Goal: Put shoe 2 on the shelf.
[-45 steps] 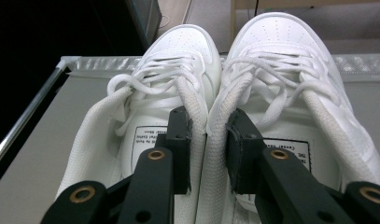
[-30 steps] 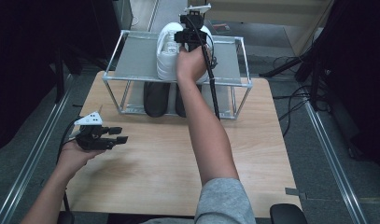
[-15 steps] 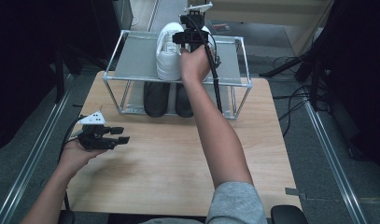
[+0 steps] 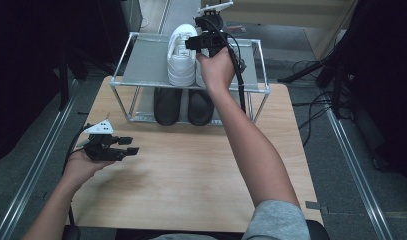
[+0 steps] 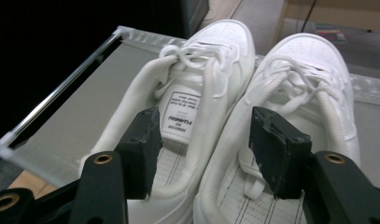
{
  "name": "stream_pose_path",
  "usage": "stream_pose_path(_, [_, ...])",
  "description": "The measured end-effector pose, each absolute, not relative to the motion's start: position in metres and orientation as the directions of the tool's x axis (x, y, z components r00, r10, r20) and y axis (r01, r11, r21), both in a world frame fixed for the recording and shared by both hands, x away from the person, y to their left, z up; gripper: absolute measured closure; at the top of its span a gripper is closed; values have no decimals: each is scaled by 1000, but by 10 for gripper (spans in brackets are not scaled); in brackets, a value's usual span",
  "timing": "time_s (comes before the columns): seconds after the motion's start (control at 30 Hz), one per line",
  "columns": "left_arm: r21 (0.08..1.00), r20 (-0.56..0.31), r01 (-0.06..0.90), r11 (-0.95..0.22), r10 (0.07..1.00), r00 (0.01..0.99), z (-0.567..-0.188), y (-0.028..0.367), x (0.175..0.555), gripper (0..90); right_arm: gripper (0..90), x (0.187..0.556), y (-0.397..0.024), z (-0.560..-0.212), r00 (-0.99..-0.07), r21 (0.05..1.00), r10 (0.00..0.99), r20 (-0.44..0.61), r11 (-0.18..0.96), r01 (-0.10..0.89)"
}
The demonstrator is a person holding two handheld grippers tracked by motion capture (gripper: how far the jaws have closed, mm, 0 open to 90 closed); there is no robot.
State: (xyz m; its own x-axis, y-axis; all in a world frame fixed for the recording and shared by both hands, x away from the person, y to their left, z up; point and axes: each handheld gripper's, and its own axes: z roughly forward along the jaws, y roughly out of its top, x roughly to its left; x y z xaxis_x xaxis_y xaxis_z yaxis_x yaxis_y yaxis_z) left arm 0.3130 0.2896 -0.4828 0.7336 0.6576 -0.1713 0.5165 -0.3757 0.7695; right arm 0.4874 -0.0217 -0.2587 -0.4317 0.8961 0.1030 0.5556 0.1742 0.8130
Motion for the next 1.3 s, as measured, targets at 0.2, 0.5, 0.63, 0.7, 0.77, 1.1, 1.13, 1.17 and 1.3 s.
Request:
stream_pose_path(0.2, [767,-165,513,-387,653,739,-483,289,313,455,441,476,-25,-260,-501,819,858,116,203,537])
stream_pose_path(0.5, [763,-160,513,-392,656,738,-484,289,312,450,438,458,-28,-264,-584,838,807,88,257,481])
stream_pose_path(0.63, [764,-163,517,-386,659,734,-484,289,312,449,428,450,-31,-264,-605,846,790,96,256,468])
stream_pose_path(0.7, [764,-163,517,-386,660,733,-484,289,312,449,424,446,-33,-266,-621,853,777,102,253,457])
stream_pose_path(0.77, [764,-163,516,-386,659,734,-484,289,312,449,418,442,-34,-268,-626,854,772,105,252,454])
stream_pose_path(1.1, [762,-163,518,-389,658,735,-484,289,312,448,404,422,-40,-283,-661,853,741,117,266,449])
stream_pose_path(1.13, [762,-164,518,-389,658,735,-484,289,312,447,403,421,-41,-284,-663,854,738,124,261,450])
stream_pose_path(1.17, [759,-168,521,-390,657,735,-484,289,312,446,400,420,-42,-285,-666,855,735,128,259,450])
stream_pose_path(1.3, [761,-169,521,-387,657,735,-485,289,312,435,371,416,-47,-294,-694,858,707,137,265,440])
